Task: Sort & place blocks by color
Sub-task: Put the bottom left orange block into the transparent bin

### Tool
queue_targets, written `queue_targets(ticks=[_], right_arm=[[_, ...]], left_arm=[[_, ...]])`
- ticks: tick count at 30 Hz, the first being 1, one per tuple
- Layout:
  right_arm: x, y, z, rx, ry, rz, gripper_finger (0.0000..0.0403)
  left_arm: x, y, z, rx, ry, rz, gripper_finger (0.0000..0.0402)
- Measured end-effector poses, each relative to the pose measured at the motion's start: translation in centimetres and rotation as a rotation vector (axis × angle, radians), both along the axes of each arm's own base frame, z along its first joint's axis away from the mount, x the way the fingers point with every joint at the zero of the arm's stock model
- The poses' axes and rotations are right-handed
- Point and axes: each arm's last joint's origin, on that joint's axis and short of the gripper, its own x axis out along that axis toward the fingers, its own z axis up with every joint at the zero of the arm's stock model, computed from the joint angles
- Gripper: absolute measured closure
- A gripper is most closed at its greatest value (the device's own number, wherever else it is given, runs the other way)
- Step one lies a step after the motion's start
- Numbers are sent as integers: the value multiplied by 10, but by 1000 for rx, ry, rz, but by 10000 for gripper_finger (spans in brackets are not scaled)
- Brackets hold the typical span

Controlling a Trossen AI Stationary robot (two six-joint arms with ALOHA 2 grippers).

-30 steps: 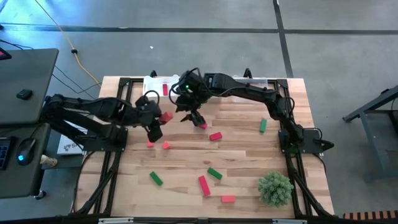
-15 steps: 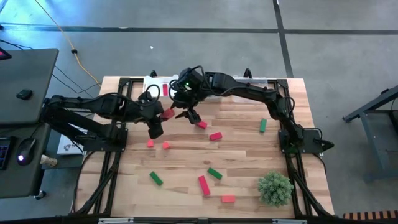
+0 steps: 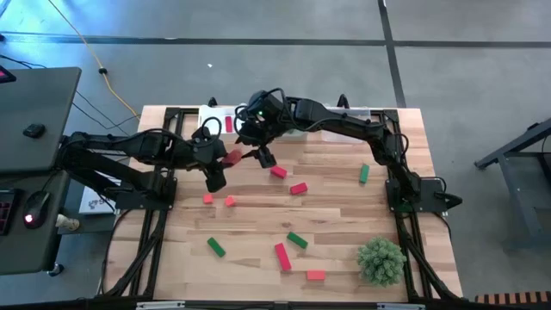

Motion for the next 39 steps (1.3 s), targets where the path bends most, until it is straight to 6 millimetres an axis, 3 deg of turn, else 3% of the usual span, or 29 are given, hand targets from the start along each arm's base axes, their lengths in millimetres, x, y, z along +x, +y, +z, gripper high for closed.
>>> queue_targets(ticks=[30,34,39], right_arm=[[-1,-2,2,120,5,-22,188],[0,-2,2,120,1,-21,209],[0,-1,2,128,3,-27,267]], left_arm=[[7,2,7,81,-70,-10,289],[7,2,7,86,-71,-6,289],[7,3,7,95,-75,7,289]])
